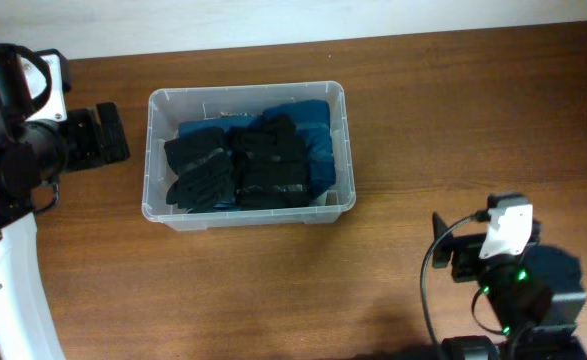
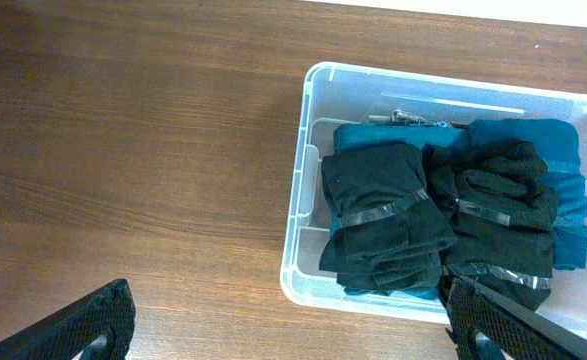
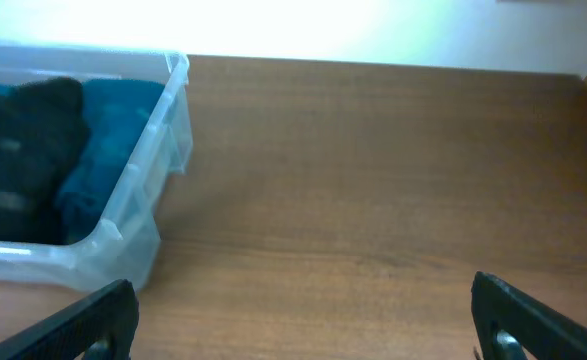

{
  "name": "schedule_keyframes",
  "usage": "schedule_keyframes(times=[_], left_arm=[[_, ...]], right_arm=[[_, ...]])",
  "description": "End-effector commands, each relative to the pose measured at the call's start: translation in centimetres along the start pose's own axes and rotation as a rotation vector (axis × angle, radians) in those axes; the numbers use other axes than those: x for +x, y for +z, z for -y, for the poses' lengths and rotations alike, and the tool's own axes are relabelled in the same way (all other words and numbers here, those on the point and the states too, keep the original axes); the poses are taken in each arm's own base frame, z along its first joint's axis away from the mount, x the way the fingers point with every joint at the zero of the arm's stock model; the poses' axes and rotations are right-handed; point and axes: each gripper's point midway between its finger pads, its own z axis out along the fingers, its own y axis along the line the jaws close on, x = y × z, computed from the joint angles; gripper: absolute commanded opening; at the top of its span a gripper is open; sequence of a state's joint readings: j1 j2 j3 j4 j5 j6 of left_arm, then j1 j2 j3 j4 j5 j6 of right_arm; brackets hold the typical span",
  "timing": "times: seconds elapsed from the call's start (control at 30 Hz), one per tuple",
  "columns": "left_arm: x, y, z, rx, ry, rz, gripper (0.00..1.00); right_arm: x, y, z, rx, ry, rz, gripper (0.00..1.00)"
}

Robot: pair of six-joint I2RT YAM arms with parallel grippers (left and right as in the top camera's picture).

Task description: Pack container

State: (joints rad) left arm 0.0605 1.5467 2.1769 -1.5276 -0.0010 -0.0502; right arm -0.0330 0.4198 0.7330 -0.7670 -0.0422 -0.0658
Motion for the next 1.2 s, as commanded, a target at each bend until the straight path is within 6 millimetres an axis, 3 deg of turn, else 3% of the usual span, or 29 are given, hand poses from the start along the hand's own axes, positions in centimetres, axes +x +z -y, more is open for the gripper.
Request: schedule_keyframes(times=[0.0, 0.27, 0.47, 1.17], left_arm=[[0.0, 0.1, -0.1, -0.007, -0.011, -0.002, 0.99], [0.0, 0.1, -0.1, -0.007, -0.01, -0.002, 1.0], [0.0, 0.1, -0.1, -0.007, -0.01, -0.002, 0.99], [0.0, 0.1, -0.1, -0.007, -0.01, -0.002, 1.0]], right_arm=[[3.3, 1.2, -0.2, -0.005, -0.002, 0.014, 0.99], [9.0, 4.6, -1.3, -0.049, -0.007, 0.074, 0.99], [11.0, 5.6, -1.8, -0.074, -0.008, 0.08, 0.98], [11.6, 5.9, -1.9, -0.077, -0.007, 0.068, 0.98]])
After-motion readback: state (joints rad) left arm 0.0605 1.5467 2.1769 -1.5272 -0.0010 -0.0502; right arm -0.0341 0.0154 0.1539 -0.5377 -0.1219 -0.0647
